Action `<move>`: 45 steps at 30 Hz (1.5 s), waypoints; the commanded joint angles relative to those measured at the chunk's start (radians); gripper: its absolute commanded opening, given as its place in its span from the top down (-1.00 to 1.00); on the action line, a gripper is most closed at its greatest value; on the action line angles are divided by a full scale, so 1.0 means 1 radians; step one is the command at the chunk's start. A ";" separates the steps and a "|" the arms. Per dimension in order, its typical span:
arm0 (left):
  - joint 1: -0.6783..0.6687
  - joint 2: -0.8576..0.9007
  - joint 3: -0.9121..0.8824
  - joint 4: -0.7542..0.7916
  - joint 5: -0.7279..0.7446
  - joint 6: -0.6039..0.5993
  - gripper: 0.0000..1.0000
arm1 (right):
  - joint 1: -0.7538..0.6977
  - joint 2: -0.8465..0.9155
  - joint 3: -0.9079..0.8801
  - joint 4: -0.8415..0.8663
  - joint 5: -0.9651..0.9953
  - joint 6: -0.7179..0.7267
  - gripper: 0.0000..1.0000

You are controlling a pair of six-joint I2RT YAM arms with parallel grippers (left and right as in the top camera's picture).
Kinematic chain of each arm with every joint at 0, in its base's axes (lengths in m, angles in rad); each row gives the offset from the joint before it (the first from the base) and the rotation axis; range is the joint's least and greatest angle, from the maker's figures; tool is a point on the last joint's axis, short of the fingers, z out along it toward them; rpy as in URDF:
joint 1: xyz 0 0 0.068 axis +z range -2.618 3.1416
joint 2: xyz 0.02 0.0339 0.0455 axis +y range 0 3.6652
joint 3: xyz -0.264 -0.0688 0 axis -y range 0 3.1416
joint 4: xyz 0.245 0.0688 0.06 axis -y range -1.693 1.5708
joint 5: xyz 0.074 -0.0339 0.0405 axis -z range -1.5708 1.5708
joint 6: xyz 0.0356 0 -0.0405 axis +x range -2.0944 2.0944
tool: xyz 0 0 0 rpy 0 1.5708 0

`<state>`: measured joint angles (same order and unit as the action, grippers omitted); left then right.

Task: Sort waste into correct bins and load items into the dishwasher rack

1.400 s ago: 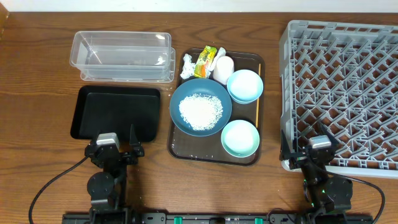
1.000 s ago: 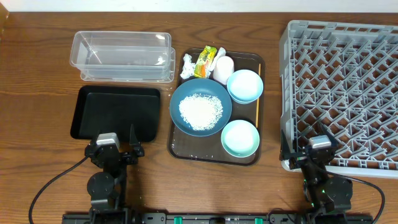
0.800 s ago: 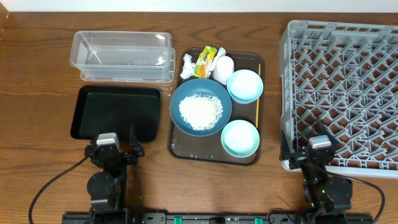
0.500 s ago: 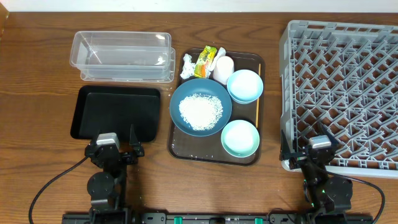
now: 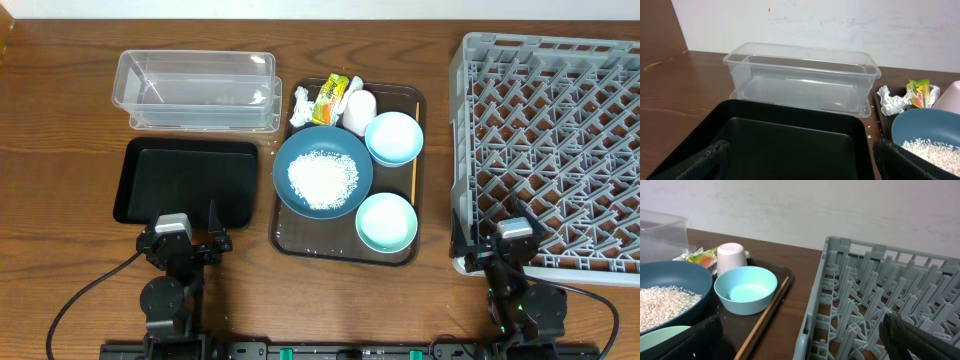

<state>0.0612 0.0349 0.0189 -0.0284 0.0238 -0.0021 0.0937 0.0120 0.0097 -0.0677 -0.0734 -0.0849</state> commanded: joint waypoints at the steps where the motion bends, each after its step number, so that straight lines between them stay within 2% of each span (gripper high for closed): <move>1: -0.006 0.003 -0.015 -0.043 -0.016 0.009 -0.85 | -0.006 -0.001 -0.004 0.000 0.006 -0.010 -0.98; 10: -0.006 0.003 -0.015 -0.001 -0.010 0.002 -0.86 | -0.006 -0.001 -0.004 0.000 0.006 -0.010 -0.98; 13: -0.006 0.003 -0.015 0.047 0.114 -0.090 -0.86 | -0.006 -0.001 -0.004 0.000 0.006 -0.010 -0.98; 15: -0.006 0.003 -0.015 0.133 0.207 -0.152 -0.86 | -0.006 -0.001 -0.004 0.000 0.006 -0.010 -0.98; 18: -0.006 0.003 -0.015 0.345 0.380 -0.282 -0.86 | -0.006 -0.001 -0.004 0.000 0.006 -0.010 -0.99; 20: -0.006 0.003 -0.015 0.470 0.442 -0.319 -0.85 | -0.006 -0.001 -0.004 0.000 0.006 -0.010 -0.99; 24: -0.006 0.003 -0.014 0.626 0.496 -0.343 -0.85 | -0.006 -0.001 -0.004 0.000 0.006 -0.010 -0.98; 27: -0.006 0.005 0.007 0.639 0.479 -0.352 -0.85 | -0.006 -0.001 -0.004 0.000 0.006 -0.010 -0.99; 30: -0.006 0.040 0.072 0.556 0.444 -0.351 -0.85 | -0.006 -0.001 -0.004 0.000 0.006 -0.010 -0.99; 33: -0.006 0.160 0.225 0.367 0.433 -0.325 -0.86 | -0.006 -0.001 -0.004 0.000 0.006 -0.010 -0.99; 36: -0.006 0.359 0.445 0.141 0.486 -0.251 -0.85 | -0.006 -0.001 -0.005 0.000 0.006 -0.010 -0.98; 41: -0.006 0.752 0.884 -0.285 0.754 -0.167 -0.86 | -0.006 -0.001 -0.004 0.000 0.006 -0.010 -0.98; 44: -0.006 0.910 1.022 -0.394 1.016 -0.174 -0.85 | -0.006 -0.001 -0.004 0.000 0.006 -0.010 -0.98; 45: -0.008 0.950 1.038 -0.369 1.073 -0.188 -0.86 | -0.006 -0.001 -0.004 0.000 0.006 -0.010 -0.99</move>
<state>0.0566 0.8890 0.9871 -0.3889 0.7990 -0.2100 0.0937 0.0128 0.0090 -0.0662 -0.0708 -0.0849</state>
